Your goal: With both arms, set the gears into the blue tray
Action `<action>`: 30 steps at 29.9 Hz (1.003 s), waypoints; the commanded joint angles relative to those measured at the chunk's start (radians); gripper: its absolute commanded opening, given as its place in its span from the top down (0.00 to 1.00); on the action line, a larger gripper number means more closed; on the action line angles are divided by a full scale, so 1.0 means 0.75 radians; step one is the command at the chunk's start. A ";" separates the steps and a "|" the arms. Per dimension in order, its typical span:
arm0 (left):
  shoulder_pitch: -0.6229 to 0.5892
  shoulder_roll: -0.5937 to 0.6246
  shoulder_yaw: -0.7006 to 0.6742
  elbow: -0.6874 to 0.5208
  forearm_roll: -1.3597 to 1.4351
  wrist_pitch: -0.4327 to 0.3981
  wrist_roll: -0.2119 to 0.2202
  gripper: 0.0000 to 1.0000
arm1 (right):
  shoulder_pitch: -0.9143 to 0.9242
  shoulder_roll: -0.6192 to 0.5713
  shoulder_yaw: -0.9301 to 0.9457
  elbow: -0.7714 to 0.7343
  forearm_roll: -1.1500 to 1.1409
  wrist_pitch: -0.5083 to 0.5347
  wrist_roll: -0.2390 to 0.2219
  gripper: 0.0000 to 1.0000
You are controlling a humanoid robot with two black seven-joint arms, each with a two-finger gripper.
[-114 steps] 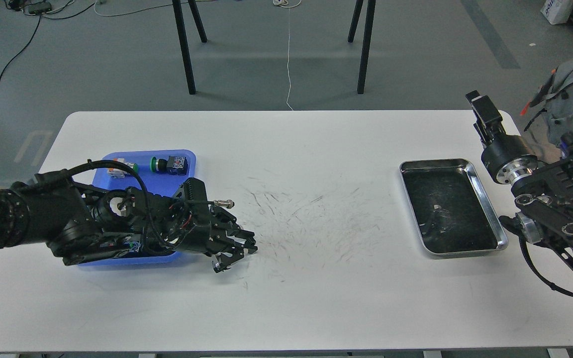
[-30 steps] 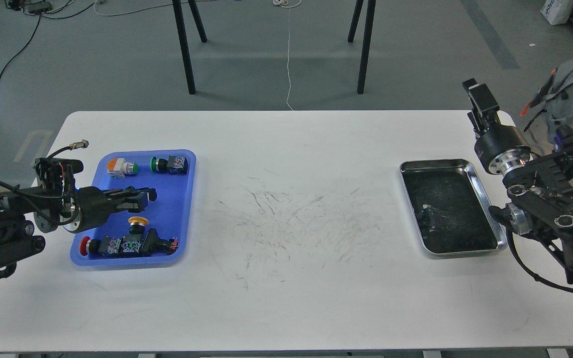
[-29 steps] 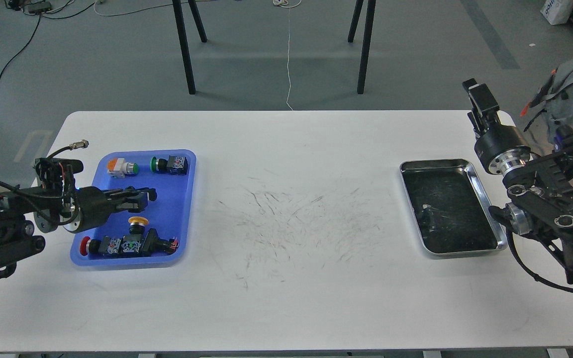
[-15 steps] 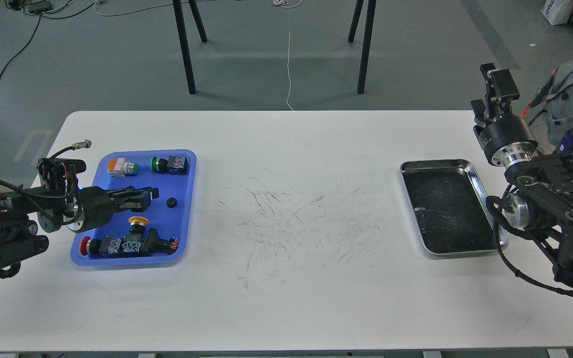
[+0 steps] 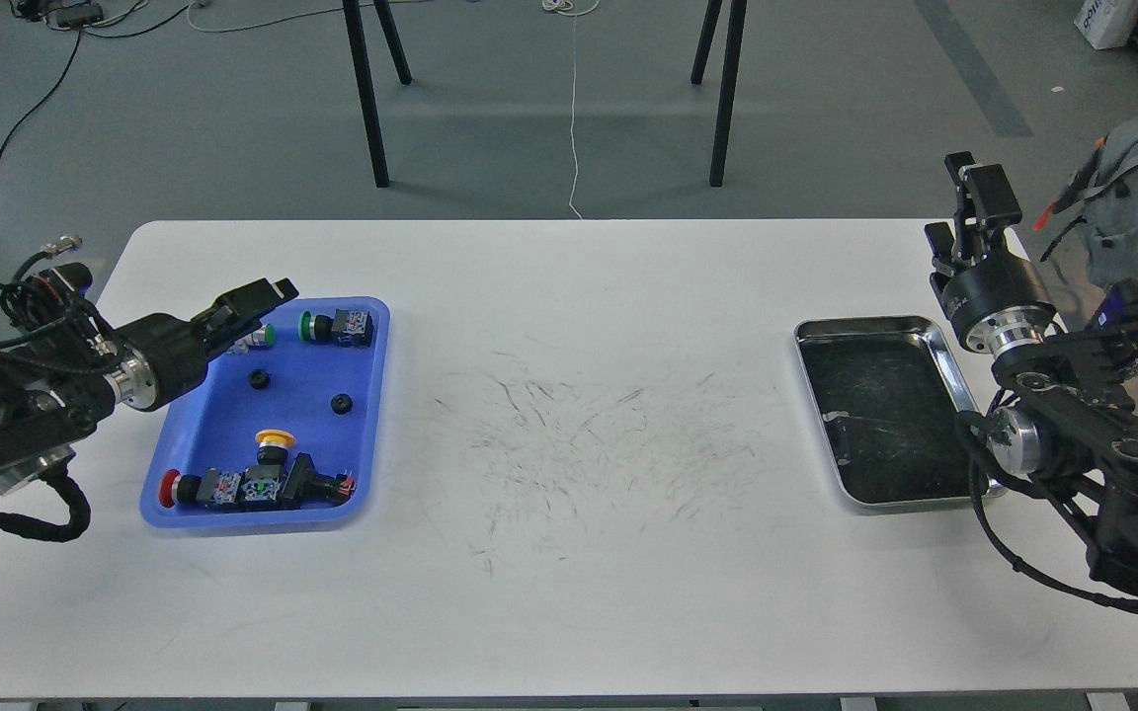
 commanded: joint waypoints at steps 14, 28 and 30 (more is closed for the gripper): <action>0.071 -0.064 -0.447 0.028 -0.351 -0.424 0.000 0.00 | -0.009 0.017 0.006 0.105 0.178 -0.007 -0.087 0.02; 0.075 -0.127 -0.589 0.098 -0.441 -0.606 0.000 0.00 | 0.011 0.028 -0.055 0.185 0.437 0.029 -0.087 0.00; 0.061 -0.162 -0.589 0.139 -0.447 -0.645 0.000 0.00 | 0.021 0.026 -0.078 0.182 0.468 0.090 -0.101 0.00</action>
